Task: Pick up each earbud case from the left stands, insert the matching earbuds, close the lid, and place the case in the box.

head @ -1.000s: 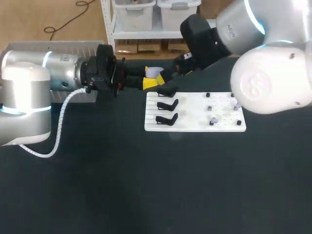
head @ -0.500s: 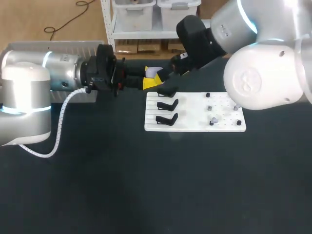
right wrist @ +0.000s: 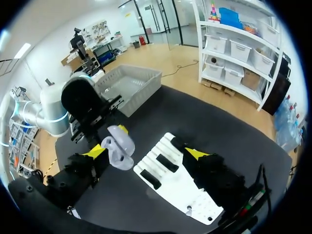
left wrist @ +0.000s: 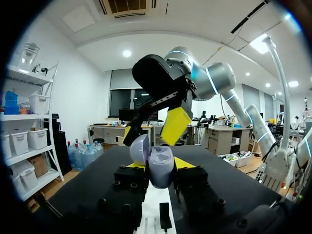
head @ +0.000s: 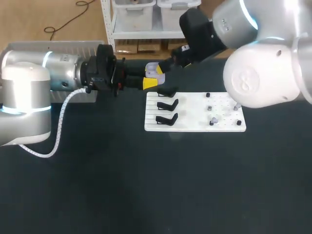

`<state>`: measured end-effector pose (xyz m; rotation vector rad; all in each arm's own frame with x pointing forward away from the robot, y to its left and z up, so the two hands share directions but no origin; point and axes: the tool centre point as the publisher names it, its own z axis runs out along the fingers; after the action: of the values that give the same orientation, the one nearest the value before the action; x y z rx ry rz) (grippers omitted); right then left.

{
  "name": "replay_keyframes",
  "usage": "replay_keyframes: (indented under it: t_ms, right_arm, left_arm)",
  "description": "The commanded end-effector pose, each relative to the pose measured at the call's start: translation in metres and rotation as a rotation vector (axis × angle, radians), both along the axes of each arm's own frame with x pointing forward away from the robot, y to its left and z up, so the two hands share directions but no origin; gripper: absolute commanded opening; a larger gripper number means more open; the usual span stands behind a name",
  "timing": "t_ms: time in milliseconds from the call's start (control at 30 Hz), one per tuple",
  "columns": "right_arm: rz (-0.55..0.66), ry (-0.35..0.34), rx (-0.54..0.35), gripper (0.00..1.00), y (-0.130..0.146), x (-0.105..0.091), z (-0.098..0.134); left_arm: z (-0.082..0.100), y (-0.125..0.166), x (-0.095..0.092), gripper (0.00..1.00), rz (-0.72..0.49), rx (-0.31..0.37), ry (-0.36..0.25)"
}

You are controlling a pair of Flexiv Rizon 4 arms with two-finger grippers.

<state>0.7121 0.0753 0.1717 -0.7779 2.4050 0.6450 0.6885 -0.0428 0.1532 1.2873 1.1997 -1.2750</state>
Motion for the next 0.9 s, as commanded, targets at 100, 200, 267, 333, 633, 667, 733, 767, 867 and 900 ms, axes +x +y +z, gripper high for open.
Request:
replay_keyframes:
  t_ms: [100, 200, 267, 333, 633, 667, 733, 767, 867, 900]
  right_arm:
    - [-0.045, -0.063, 0.007, 1.0, -0.012, -0.007, 0.017]
    - [-0.07, -0.115, -0.016, 1.0, -0.023, -0.009, 0.028]
    - [-0.092, -0.164, -0.061, 1.0, -0.034, -0.011, 0.037]
    - [-0.104, -0.199, -0.103, 1.0, -0.045, -0.013, 0.041]
    - [-0.207, -0.177, -0.253, 1.0, -0.115, -0.019, 0.026]
    - [-0.219, -0.164, -0.258, 1.0, -0.123, -0.02, 0.023]
    - [-0.241, -0.15, -0.284, 1.0, -0.137, -0.021, 0.016]
    - [-0.25, -0.145, -0.295, 1.0, -0.142, -0.022, 0.013]
    - [-0.266, -0.13, -0.337, 1.0, -0.155, -0.025, 0.003]
    - [-0.271, -0.125, -0.349, 1.0, -0.159, -0.026, -0.001]
  left_arm:
    - [-0.001, 0.0, -0.001, 0.0, 0.003, -0.001, -0.002]
    - [-0.001, 0.0, -0.001, 0.0, 0.003, -0.001, -0.002]
    - [0.0, 0.0, -0.002, 0.0, 0.002, -0.005, -0.009]
    - [0.0, -0.001, -0.006, 0.0, 0.004, -0.002, -0.032]
    - [-0.003, -0.007, -0.026, 0.0, 0.009, 0.028, -0.082]
    - [-0.004, -0.007, -0.027, 0.0, 0.015, 0.025, -0.075]
    - [-0.006, -0.008, -0.029, 0.0, 0.03, 0.014, -0.06]
    - [-0.008, -0.009, -0.031, 0.0, 0.035, 0.008, -0.051]
    - [-0.012, -0.013, -0.034, 0.0, 0.044, -0.01, -0.025]
    - [-0.014, -0.015, -0.035, 0.0, 0.043, -0.014, -0.019]
